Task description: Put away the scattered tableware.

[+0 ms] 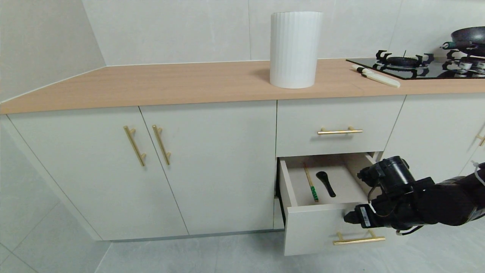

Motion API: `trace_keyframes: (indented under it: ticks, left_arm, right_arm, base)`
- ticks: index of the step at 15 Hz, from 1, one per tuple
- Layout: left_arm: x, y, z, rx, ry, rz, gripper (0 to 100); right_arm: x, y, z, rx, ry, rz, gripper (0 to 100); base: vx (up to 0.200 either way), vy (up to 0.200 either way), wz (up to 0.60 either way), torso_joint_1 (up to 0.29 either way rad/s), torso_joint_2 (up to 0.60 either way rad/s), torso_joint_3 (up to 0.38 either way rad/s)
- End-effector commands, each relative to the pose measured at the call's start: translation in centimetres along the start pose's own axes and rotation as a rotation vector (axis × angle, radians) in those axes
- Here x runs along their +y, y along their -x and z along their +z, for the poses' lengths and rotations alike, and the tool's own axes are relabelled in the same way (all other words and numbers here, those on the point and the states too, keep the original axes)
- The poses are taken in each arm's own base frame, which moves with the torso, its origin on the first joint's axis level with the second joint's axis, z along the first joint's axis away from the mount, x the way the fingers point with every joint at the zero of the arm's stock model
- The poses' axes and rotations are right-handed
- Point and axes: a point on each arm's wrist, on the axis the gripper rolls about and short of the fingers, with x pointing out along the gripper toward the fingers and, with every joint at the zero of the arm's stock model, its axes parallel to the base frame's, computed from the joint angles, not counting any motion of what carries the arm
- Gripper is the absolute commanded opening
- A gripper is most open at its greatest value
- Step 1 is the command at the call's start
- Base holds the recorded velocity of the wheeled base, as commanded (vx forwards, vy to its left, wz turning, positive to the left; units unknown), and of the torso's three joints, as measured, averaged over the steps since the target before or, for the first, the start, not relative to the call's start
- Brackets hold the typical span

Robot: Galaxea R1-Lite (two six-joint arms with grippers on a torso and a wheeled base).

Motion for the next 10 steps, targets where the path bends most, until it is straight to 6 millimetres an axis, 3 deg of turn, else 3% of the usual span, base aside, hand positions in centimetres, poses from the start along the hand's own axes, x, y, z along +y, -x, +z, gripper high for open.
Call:
trace_keyframes:
  ticks: [1,7,10]
  left_arm:
    - [0.0,0.0,0.0,-0.001,0.000,0.001,100]
    - [0.0,0.0,0.0,-0.001,0.000,0.001,100]
    - [0.0,0.0,0.0,-0.001,0.000,0.001,100]
  right_arm:
    - [-0.7,-2.7,1.2,0.012,-0.022,-0.023,100]
    - [-2.0,-6.1,6.2,-0.088,-0.079,-0.039,100]
    - [-2.3,-7.4,7.6,-0.116,-0.060,-0.045,100]
  base:
    - [0.000,0.000,0.00,0.000,0.00,0.000]
    - [0.000,0.000,0.00,0.000,0.00,0.000]
    - [0.000,0.000,0.00,0.000,0.00,0.000]
